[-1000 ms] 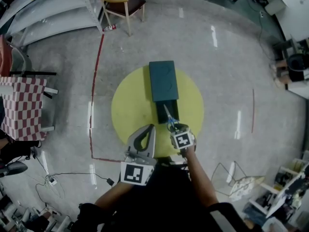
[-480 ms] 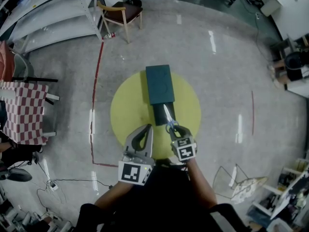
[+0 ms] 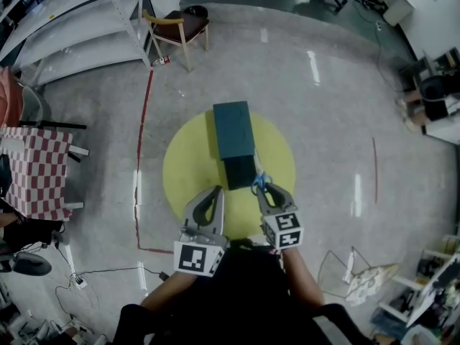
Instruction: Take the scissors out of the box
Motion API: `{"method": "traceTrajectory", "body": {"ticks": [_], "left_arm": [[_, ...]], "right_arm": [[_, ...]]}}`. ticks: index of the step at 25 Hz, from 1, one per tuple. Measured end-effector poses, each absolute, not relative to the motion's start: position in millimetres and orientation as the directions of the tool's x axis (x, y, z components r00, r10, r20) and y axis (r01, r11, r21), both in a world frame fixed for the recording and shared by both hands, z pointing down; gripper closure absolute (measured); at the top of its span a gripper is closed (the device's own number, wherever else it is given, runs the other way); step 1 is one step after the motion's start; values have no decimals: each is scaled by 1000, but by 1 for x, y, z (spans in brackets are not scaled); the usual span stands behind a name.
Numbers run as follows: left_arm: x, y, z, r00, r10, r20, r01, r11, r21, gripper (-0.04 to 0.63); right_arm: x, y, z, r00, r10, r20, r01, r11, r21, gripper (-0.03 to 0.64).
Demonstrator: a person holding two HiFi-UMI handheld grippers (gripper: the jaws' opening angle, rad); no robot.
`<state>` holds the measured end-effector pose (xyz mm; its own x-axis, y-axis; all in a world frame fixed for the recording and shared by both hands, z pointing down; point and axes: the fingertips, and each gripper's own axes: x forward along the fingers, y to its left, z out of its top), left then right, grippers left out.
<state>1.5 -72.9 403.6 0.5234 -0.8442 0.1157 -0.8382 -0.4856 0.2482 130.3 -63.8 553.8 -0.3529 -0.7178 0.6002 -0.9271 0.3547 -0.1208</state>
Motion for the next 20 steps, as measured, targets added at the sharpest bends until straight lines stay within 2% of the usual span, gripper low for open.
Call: {"method": "traceTrajectory", "body": {"ticks": [14, 20], "left_arm": [[5, -69, 415, 512, -849, 129, -851, -481, 211, 595], [11, -66, 426, 510, -846, 156, -855, -478, 204, 595]], "right_arm": [[141, -43, 468, -353, -869, 346, -934, 348, -78, 543], [144, -32, 460, -366, -879, 306, -930, 348, -116, 543]]}}
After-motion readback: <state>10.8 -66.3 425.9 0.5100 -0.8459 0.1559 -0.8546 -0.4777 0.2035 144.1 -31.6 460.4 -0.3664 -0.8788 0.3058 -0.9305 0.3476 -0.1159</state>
